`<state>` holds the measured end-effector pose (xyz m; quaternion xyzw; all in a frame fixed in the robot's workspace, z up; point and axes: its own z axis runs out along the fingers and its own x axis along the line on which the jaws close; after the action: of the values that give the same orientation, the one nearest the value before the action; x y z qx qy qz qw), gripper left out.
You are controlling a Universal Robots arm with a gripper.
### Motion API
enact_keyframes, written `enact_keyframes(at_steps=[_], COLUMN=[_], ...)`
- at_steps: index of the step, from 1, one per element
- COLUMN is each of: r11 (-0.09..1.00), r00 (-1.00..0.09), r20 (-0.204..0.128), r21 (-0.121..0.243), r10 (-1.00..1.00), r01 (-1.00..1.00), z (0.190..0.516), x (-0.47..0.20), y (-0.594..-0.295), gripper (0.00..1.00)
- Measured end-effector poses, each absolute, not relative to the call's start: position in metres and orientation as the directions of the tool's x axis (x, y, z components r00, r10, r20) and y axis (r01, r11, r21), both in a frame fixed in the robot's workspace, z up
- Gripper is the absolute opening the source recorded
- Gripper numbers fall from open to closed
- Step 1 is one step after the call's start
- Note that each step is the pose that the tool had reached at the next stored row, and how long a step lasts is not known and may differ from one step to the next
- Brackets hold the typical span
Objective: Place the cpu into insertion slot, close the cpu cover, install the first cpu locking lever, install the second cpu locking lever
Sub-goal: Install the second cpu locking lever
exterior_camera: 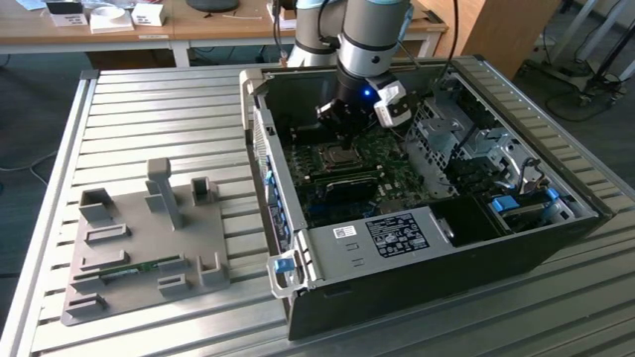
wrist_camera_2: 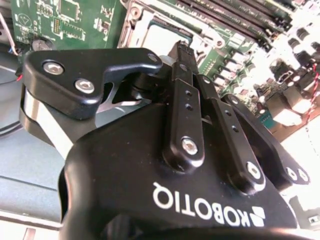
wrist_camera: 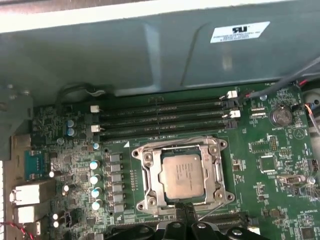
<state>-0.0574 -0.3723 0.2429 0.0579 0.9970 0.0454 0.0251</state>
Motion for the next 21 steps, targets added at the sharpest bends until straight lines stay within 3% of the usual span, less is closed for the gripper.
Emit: enact_keyframes(at_steps=[21], r11=[0.989], r00=[-0.991], r20=[-0.059], r21=[0.095], r10=[0.116], r01=[0.110], z=[0.242], x=[-0.066], y=[-0.386], gripper=[0.11])
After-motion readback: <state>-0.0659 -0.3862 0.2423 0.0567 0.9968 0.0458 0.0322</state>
